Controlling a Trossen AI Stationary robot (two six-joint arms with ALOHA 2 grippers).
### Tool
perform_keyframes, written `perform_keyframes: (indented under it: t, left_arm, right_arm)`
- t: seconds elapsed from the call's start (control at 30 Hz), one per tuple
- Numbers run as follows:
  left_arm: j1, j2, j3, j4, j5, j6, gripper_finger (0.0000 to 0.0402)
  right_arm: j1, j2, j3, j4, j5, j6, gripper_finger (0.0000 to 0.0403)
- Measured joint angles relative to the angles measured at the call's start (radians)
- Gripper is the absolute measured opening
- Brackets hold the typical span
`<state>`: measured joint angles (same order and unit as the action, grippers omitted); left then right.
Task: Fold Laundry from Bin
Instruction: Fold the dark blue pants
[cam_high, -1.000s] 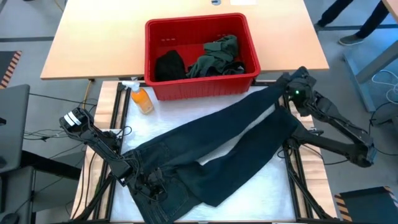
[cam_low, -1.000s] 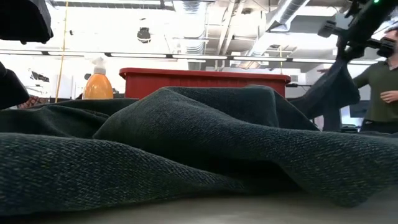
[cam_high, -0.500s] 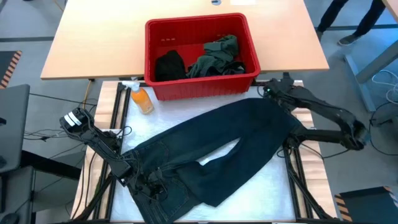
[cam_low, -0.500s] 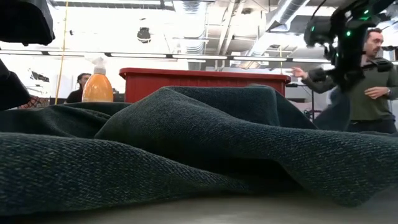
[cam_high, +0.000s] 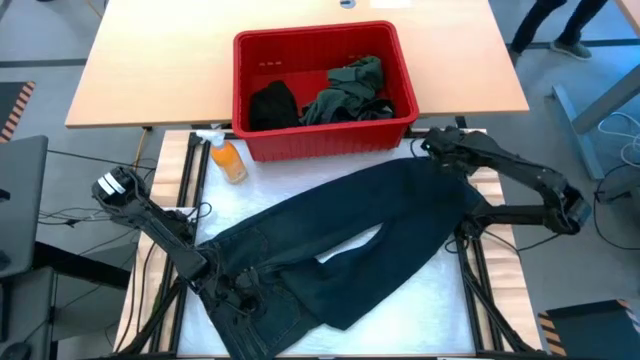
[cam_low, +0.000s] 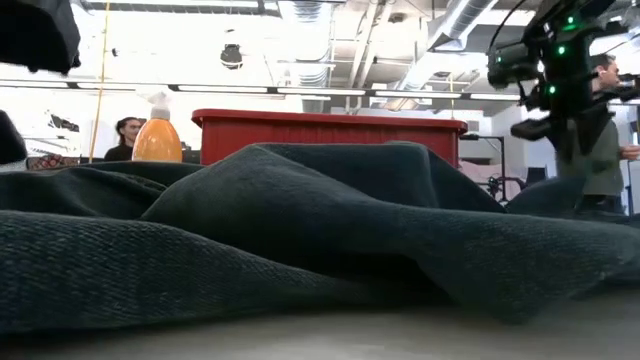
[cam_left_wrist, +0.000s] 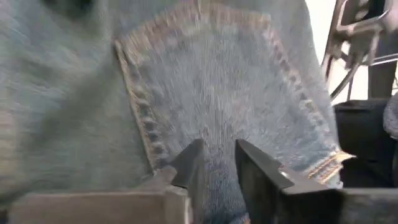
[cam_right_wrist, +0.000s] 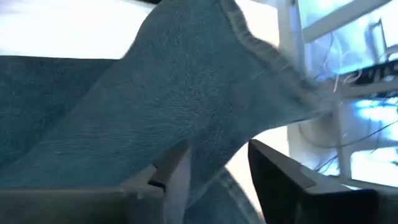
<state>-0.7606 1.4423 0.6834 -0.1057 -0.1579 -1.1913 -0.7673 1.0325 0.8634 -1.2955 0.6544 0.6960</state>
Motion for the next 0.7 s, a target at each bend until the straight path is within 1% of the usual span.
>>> perform_keyframes:
  t: [0.1,0.17,0.23,0.27,0.33,0.4,0.47,0.57,0.7]
  left_arm:
    - [0.02,-0.086,0.0,-0.058,-0.066,0.052,0.0105]
    - [0.035,-0.147,0.0,-0.088,-0.136,0.103,0.0117]
    - [0.054,-0.21,0.0,-0.101,-0.21,0.167,0.0124]
    - [0.064,-0.24,0.0,-0.113,-0.245,0.191,0.0126]
    - [0.089,-0.295,0.001,-0.181,-0.294,0.21,0.0128]
    - [0.125,-0.335,0.001,-0.285,-0.32,0.191,0.0128]
    - [0.168,-0.354,0.001,-0.406,-0.321,0.161,0.0128]
    - [0.233,-0.349,0.0,-0.533,-0.295,0.135,0.0129]
    - [0.309,-0.307,0.0,-0.602,-0.305,0.14,0.0129]
  right_arm:
    - [0.0,0.0,0.094,-0.079,0.001,-0.024,0.0214]
    - [0.0,0.001,0.163,-0.115,0.002,-0.028,0.0221]
    - [0.002,0.001,0.227,-0.117,-0.003,-0.05,0.0224]
    - [0.005,0.001,0.254,-0.104,-0.017,-0.078,0.0224]
    - [0.022,0.0,0.291,-0.053,-0.082,-0.175,0.0224]
    - [0.039,0.0,0.296,0.018,-0.166,-0.29,0.0223]
    - [0.051,0.002,0.283,0.05,-0.234,-0.359,0.0223]
    - [0.056,0.005,0.251,0.053,-0.261,-0.333,0.0223]
    - [0.064,-0.002,0.195,0.069,-0.261,-0.278,0.0223]
